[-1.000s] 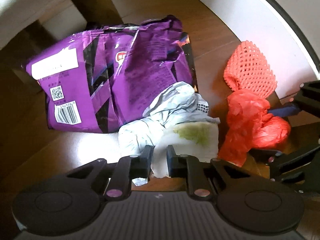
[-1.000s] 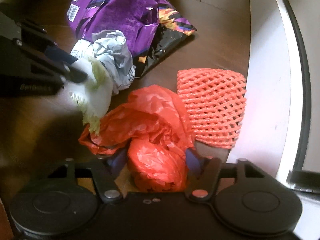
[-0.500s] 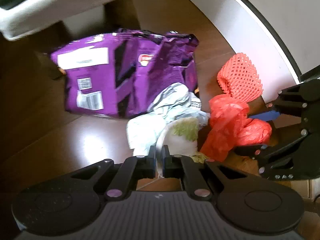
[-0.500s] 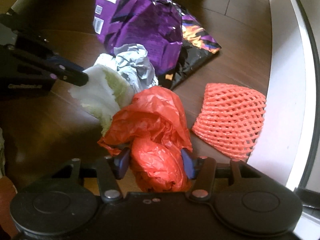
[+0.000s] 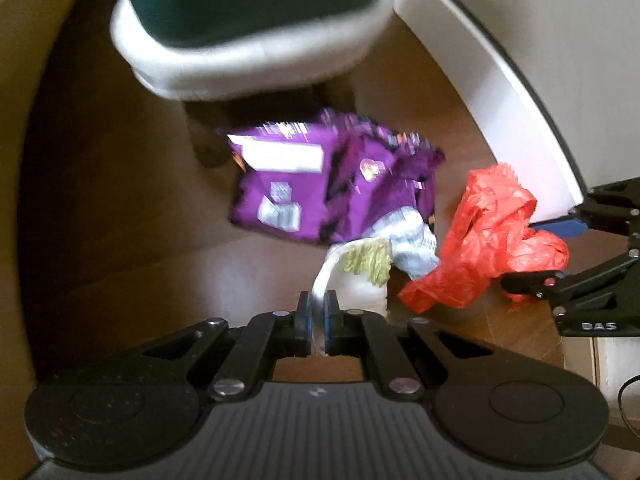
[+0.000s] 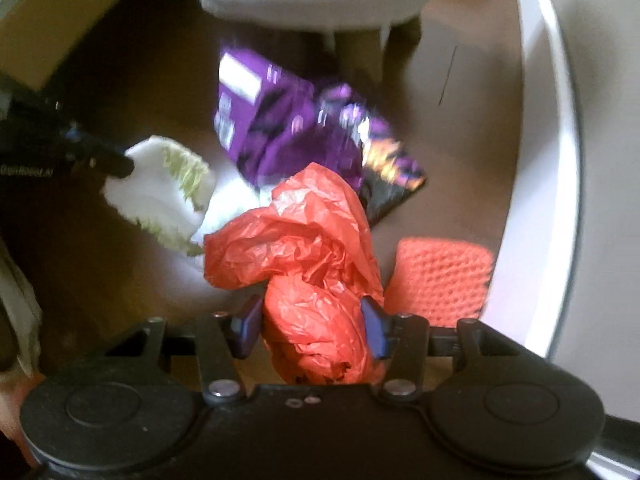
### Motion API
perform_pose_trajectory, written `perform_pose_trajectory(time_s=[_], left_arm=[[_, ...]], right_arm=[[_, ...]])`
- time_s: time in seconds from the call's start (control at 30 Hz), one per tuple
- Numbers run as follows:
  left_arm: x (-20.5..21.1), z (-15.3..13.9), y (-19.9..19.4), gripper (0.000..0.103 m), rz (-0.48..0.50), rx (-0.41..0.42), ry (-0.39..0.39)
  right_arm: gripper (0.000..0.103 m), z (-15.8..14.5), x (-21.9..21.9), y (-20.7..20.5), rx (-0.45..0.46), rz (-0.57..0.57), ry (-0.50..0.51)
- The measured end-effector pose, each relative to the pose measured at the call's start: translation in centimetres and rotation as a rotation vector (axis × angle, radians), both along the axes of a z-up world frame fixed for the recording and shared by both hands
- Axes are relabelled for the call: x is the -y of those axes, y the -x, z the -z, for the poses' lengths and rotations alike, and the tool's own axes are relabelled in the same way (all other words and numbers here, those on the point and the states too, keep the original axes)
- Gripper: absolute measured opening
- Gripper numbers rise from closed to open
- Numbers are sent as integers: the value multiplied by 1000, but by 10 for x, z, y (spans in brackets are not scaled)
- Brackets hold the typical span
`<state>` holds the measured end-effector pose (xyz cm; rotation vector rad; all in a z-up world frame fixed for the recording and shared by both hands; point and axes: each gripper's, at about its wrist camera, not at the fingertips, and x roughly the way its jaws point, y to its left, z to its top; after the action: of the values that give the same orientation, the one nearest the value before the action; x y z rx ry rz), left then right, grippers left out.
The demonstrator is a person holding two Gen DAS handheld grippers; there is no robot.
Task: Collect trash
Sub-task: 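Carry both plastic bags up over the wastebasket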
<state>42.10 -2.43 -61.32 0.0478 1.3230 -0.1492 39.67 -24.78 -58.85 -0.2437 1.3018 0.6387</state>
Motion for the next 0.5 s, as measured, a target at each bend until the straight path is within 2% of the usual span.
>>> perform_pose_trajectory(time_s=[0.33,0.5], left_arm=[[-25,-112,0,4,-87,185,53],[-35,-179,5,4,-133,314,73]], right_arm=[[51,-122,4,-8,190,105,-130],[51,-199,0,-8,345,115,-173]])
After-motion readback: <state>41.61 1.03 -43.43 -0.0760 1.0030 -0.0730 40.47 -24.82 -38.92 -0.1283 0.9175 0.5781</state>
